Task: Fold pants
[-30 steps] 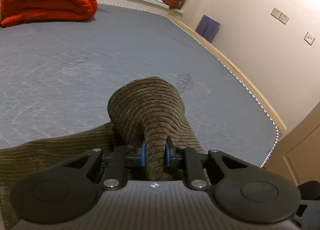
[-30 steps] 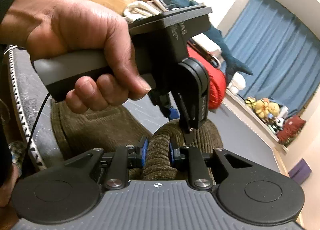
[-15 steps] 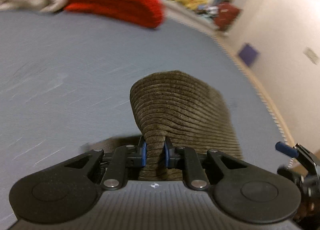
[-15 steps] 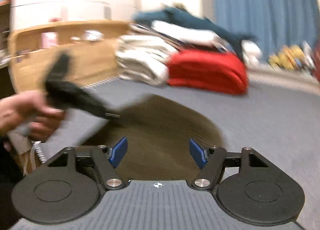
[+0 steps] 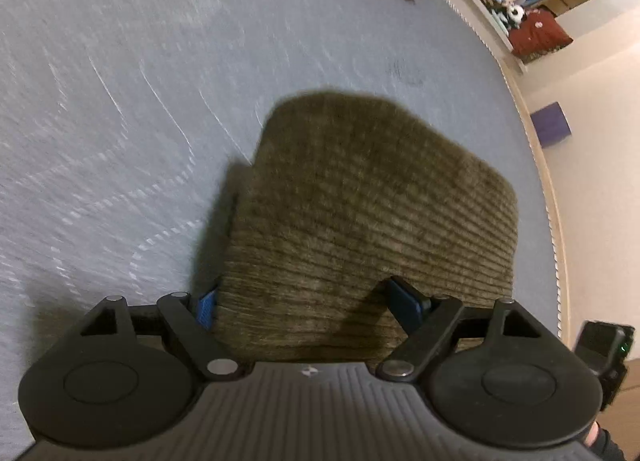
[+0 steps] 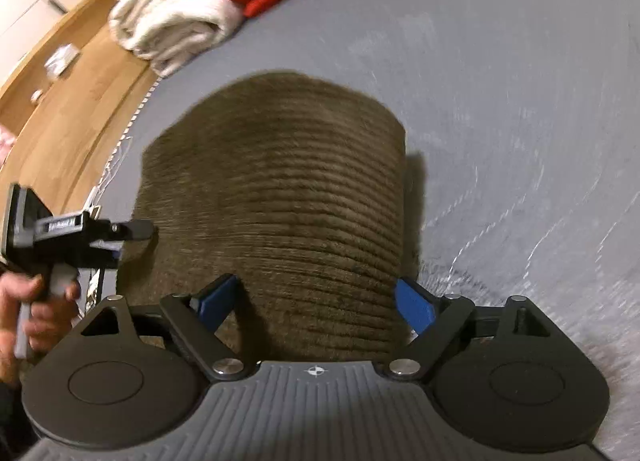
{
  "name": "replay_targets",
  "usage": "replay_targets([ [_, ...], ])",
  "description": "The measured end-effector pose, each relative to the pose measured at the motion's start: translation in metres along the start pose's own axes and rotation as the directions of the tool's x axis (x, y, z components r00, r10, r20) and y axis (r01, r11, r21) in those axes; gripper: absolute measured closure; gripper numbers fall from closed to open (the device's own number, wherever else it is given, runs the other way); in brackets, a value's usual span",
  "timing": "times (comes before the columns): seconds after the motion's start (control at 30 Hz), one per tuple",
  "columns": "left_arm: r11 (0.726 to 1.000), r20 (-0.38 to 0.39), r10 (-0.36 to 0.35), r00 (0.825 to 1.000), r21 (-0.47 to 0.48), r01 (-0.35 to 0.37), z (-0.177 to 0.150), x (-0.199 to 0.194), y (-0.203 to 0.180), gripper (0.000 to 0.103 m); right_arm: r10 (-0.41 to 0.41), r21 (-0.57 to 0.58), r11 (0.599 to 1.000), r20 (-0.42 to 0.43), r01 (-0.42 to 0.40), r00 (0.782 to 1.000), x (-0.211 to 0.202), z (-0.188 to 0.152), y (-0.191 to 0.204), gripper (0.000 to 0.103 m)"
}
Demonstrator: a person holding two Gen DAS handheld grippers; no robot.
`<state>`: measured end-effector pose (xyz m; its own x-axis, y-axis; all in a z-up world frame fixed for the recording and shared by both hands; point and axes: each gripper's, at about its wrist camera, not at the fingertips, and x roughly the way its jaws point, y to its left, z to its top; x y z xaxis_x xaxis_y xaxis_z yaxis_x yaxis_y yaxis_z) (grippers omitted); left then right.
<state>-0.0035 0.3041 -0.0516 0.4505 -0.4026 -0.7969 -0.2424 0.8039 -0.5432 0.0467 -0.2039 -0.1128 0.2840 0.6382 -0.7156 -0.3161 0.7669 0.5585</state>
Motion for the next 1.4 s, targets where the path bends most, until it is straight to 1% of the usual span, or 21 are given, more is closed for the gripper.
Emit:
replay_targets([
  [0.1,1.0,-0.012,-0.011,1.0,-0.01,0.011,0.0,0.019,0.007,0.014,-0.005,0.038,0.999,-0.037,0.006,0.999,0.016,0.003,0.003,0.014],
  [0.17,1.0,-0.005,0.006,1.0,0.021,-0.005,0.0,0.025,0.007,0.013,-0.007,0.048,0.999,-0.045,0.01,0.999,0.021,0.003,0.004,0.018],
  [0.2,0.999,-0.002,0.012,1.0,0.039,-0.012,-0.001,0.026,0.006,0.014,-0.016,0.043,0.999,-0.044,0.018,0.999,0.023,0.004,0.007,0.025],
  [0.23,0.999,0.005,0.016,1.0,0.052,-0.016,-0.002,0.025,0.004,0.021,-0.027,0.035,0.999,-0.038,0.028,0.999,0.023,0.003,0.009,0.034],
  [0.27,0.998,0.011,0.021,1.0,0.057,-0.022,-0.002,0.023,0.002,0.024,-0.035,0.033,0.999,-0.03,0.036,0.999,0.021,0.004,0.013,0.039],
  [0.33,0.995,0.022,0.052,0.998,0.087,-0.054,-0.004,0.02,-0.011,0.039,-0.046,0.015,0.999,-0.006,0.046,0.999,0.018,0.003,0.022,0.056],
  [0.4,0.986,0.043,0.078,0.996,0.144,-0.083,-0.007,0.014,-0.028,0.049,-0.038,-0.013,0.999,0.027,0.039,0.999,0.009,0.007,0.034,0.062],
  [0.43,0.986,0.058,0.073,0.996,0.147,-0.081,-0.008,0.011,-0.033,0.052,-0.04,-0.035,0.999,0.042,0.041,0.998,0.003,0.007,0.038,0.063],
  [0.5,0.986,0.08,0.056,0.995,0.154,-0.067,-0.011,0.008,-0.047,0.053,-0.047,-0.057,0.997,0.075,0.051,0.996,-0.013,0.008,0.044,0.064],
  [0.63,0.979,0.143,0.005,0.99,0.201,-0.034,-0.017,0.005,-0.074,0.054,-0.071,-0.072,0.994,0.148,0.083,0.986,-0.044,0.019,0.036,0.064],
  [0.7,0.973,0.182,-0.034,0.983,0.231,-0.009,-0.018,0.004,-0.077,0.054,-0.081,-0.077,0.992,0.187,0.097,0.979,-0.059,0.029,0.026,0.064],
  [0.77,0.971,0.191,-0.066,0.979,0.237,0.019,-0.015,0.006,-0.075,0.054,-0.091,-0.075,0.991,0.219,0.109,0.972,-0.075,0.038,0.015,0.064],
  [0.9,0.954,0.211,-0.116,0.971,0.295,0.05,-0.015,0.009,-0.076,0.054,-0.122,-0.065,0.987,0.278,0.145,0.953,-0.102,0.05,-0.007,0.063],
  [0.93,0.951,0.213,-0.128,0.969,0.304,0.059,-0.015,0.008,-0.075,0.054,-0.127,-0.058,0.987,0.289,0.15,0.949,-0.106,0.048,-0.011,0.063],
  [1.07,0.936,0.24,-0.164,0.957,0.345,0.074,-0.015,0.016,-0.097,0.054,-0.136,-0.054,0.985,0.323,0.162,0.936,-0.109,0.048,-0.019,0.063],
  [1.13,0.935,0.254,-0.178,0.951,0.346,0.082,-0.015,0.018,-0.098,0.054,-0.138,-0.065,0.983,0.343,0.17,0.929,-0.109,0.052,-0.019,0.063],
  [1.23,0.942,0.263,-0.174,0.949,0.325,0.083,-0.018,0.015,-0.094,0.054,-0.125,-0.083,0.983,0.356,0.165,0.926,-0.103,0.058,-0.016,0.063],
  [1.3,0.951,0.254,-0.157,0.954,0.301,0.076,-0.009,0.024,-0.091,0.051,-0.114,-0.093,0.983,0.351,0.156,0.929,-0.096,0.064,-0.022,0.063],
  [1.33,0.956,0.238,-0.137,0.961,0.286,0.065,-0.003,0.033,-0.09,0.045,-0.111,-0.094,0.984,0.341,0.152,0.933,-0.09,0.067,-0.027,0.061],
  [1.37,0.961,0.223,-0.105,0.969,0.273,0.041,0.001,0.042,-0.085,0.043,-0.121,-0.089,0.984,0.32,0.157,0.94,-0.082,0.069,-0.035,0.059],
  [1.4,0.965,0.228,-0.032,0.973,0.259,-0.03,0.003,0.05,-0.08,0.04,-0.158,-0.076,0.979,0.304,0.189,0.94,-0.074,0.072,-0.042,0.052],
])
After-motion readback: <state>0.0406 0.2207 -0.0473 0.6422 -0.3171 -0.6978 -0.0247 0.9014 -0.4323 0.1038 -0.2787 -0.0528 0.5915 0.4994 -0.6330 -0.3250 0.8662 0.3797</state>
